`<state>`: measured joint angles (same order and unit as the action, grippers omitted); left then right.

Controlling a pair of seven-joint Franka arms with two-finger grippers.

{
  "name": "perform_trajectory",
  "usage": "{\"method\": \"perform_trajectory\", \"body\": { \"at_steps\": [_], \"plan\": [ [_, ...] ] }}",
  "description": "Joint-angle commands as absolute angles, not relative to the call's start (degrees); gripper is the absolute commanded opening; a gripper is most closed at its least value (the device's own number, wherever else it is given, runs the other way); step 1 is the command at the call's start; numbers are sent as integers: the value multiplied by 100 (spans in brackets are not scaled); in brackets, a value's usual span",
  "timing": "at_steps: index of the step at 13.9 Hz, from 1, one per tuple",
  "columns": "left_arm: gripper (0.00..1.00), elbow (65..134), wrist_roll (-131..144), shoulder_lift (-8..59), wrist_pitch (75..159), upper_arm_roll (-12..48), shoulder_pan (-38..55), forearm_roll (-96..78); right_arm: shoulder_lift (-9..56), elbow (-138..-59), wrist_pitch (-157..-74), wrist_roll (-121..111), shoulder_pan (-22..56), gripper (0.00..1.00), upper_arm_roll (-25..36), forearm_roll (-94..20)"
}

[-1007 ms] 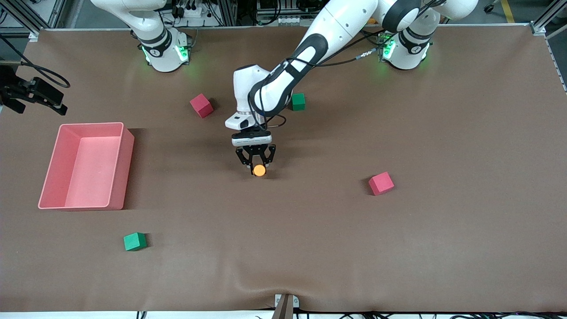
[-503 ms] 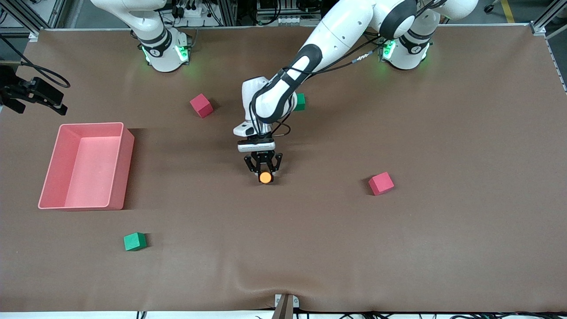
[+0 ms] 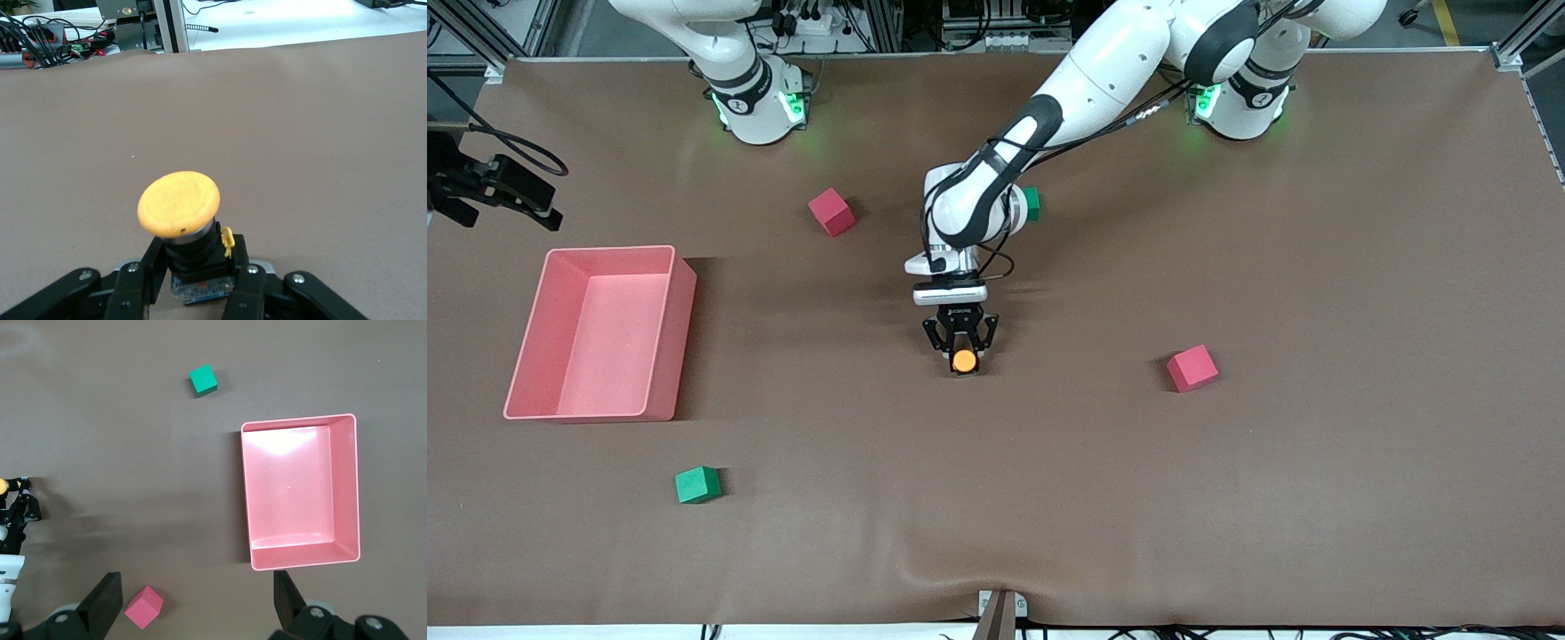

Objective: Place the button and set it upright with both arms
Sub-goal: 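Set the button upright on the table and open the left gripper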

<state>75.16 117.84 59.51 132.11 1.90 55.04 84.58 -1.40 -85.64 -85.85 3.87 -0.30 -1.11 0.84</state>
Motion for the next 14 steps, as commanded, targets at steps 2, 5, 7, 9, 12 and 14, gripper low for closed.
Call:
{"method": "perform_trajectory", "body": {
  "at_steps": [2,5,7,9,12,14],
  "plan": [
    [100,7549,12023,5933,13105,254,5555,8526,-158,-8552,-8543,316,-79,100,-141,88],
    [100,7602,11953,5801,13000,299,5747,7869,-158,-8552,-8543,316,-79,100,-141,88],
    [100,7716,11683,5582,12815,430,5844,7237,-158,-8552,-8543,316,-79,100,-132,88],
    [100,7726,11191,5240,12596,807,5827,5975,-158,-8552,-8543,316,-79,100,-141,88],
    [100,7717,10286,4669,12175,1001,5827,4460,-158,-8552,-8543,316,-70,100,-132,88],
    [100,7699,9566,4239,11849,1028,5775,3547,-158,-8552,-8543,316,-79,100,-132,88]
  ]
}}
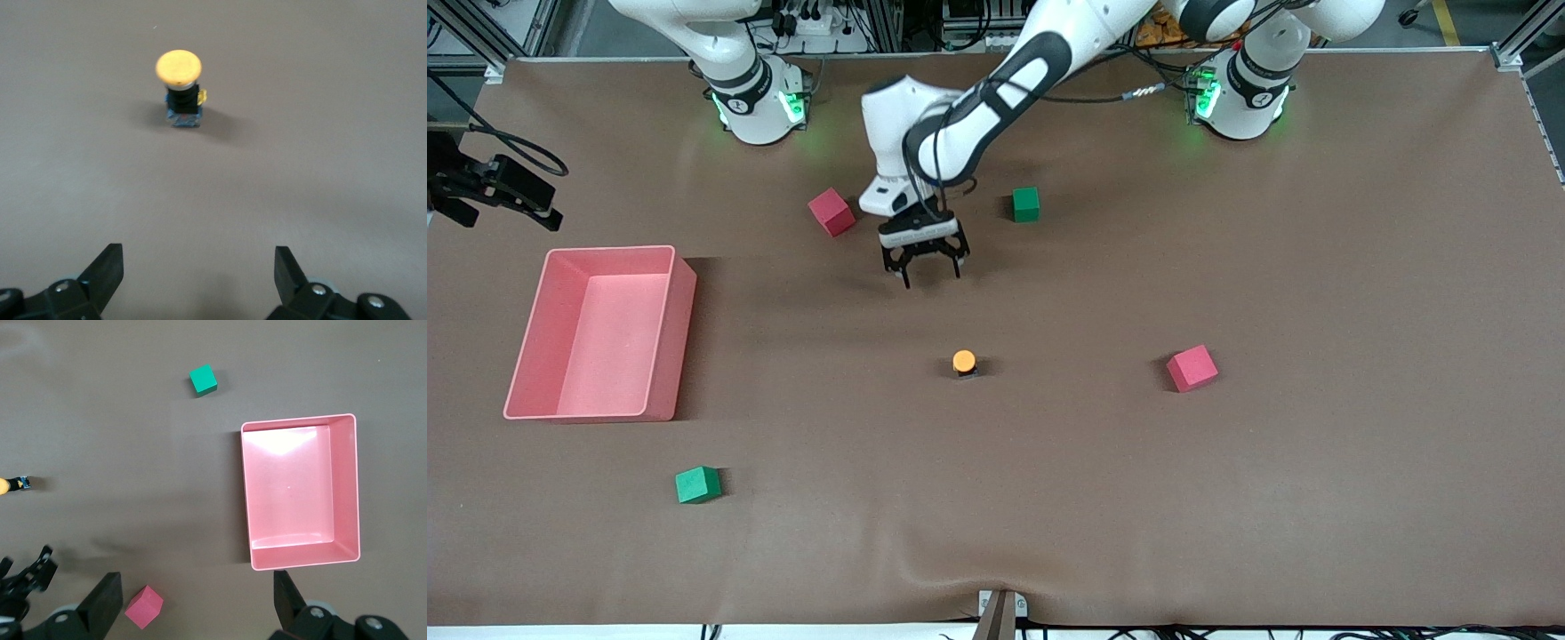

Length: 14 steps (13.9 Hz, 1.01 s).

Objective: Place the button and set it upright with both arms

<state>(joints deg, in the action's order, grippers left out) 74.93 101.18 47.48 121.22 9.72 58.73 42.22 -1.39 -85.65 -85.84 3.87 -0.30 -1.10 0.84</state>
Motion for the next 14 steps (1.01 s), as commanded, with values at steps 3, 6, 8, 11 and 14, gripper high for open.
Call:
{"method": "perform_trajectory", "body": {
  "at_steps": [3,6,8,11,14],
  "plan": [
    [100,7725,8529,3483,11305,984,5460,2673,-158,-8552,-8543,316,-79,100,-132,88],
    [100,7717,7028,2666,10593,993,4784,1911,-158,-8552,-8543,316,-79,100,-132,88],
    [100,7725,6139,2200,10276,993,4231,1496,-158,-8552,-8543,316,-79,100,-132,88],
    [100,7717,4899,1706,9723,1002,3465,1345,-158,-8552,-8543,316,-79,100,-132,88],
    [100,7717,3880,1468,9239,1002,2789,1205,-158,-8552,-8543,316,-79,100,-132,88]
  ]
}}
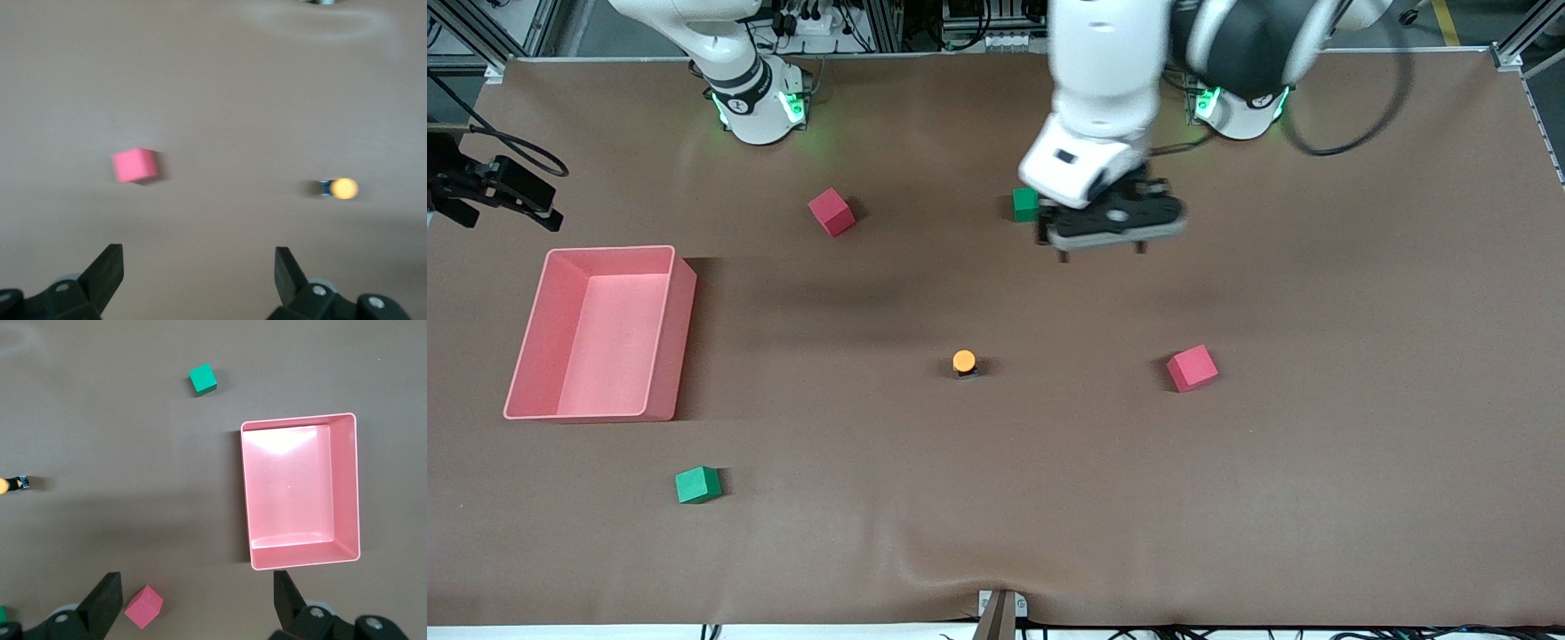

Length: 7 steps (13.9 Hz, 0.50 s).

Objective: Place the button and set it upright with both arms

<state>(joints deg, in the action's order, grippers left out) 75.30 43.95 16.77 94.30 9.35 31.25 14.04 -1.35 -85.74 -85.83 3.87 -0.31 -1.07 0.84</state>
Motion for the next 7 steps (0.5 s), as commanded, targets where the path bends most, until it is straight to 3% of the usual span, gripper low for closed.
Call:
{"method": "perform_trajectory", "body": {
  "at_steps": [1,7],
  "plan": [
    [100,7725,3484,1398,9203,1002,2490,1039,-158,-8552,-8543,316,-79,100,-132,88],
    [100,7743,1627,1090,8877,1020,863,335,-158,-8552,-8534,316,-79,100,-132,88]
  ]
}}
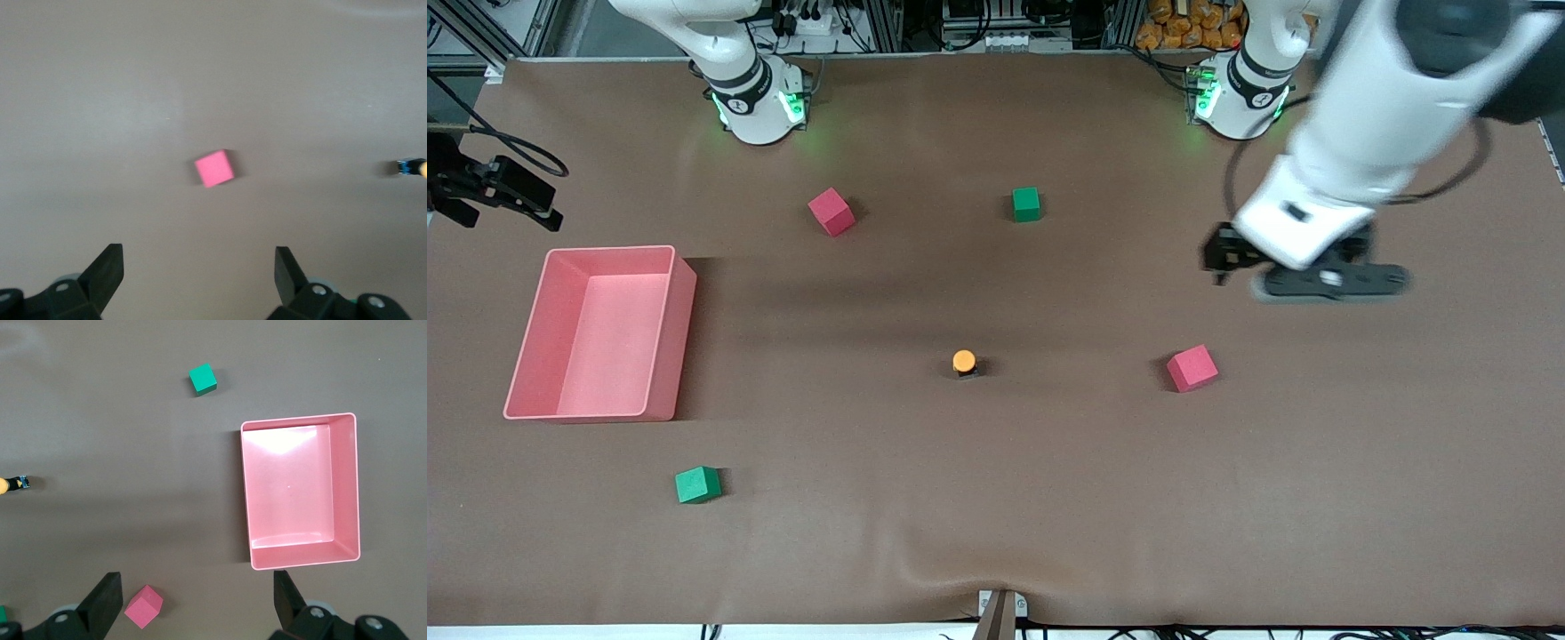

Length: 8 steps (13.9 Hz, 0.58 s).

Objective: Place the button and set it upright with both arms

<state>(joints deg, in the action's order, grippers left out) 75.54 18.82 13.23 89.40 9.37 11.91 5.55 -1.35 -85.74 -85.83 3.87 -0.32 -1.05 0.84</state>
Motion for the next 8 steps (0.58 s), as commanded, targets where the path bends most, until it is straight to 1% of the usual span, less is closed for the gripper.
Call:
{"method": "perform_trajectory", "body": {
  "at_steps": [1,5,8],
  "plan": [
    [100,7769,1600,1029,8825,1020,740,325,-158,-8552,-8534,316,-79,100,-132,88],
    [100,7883,1347,713,8728,1020,406,308,-158,-8552,-8525,316,-70,100,-132,88],
    [100,8138,1239,466,8728,1019,247,229,-158,-8552,-8525,316,-70,100,-132,88]
  ]
}}
